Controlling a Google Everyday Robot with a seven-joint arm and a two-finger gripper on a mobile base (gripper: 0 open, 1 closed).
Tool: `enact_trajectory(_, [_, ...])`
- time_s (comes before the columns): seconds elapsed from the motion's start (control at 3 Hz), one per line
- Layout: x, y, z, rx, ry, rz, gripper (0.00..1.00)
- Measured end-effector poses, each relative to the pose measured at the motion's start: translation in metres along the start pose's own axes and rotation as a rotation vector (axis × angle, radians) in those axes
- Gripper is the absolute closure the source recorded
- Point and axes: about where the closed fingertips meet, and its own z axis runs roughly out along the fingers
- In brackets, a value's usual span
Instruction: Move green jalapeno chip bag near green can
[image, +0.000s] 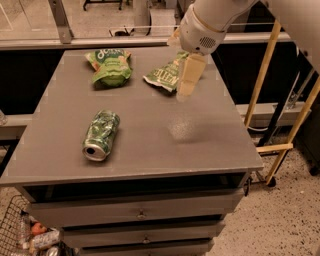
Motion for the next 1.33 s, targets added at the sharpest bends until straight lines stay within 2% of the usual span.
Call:
enact_trajectory(0.33, [0.0,-0.001,0.001,0.001,0.0,0.0,0.0])
enact_trajectory(0.67, [0.006,-0.011,0.011,0.012,-0.003,0.009,0.0])
enact_trajectory(1.0, [0.01,-0.022,0.026,0.012,0.005,-0.008,0.0])
enact_trajectory(1.33, [0.025,-0.031,0.034,0.014,0.03,0.006,0.0])
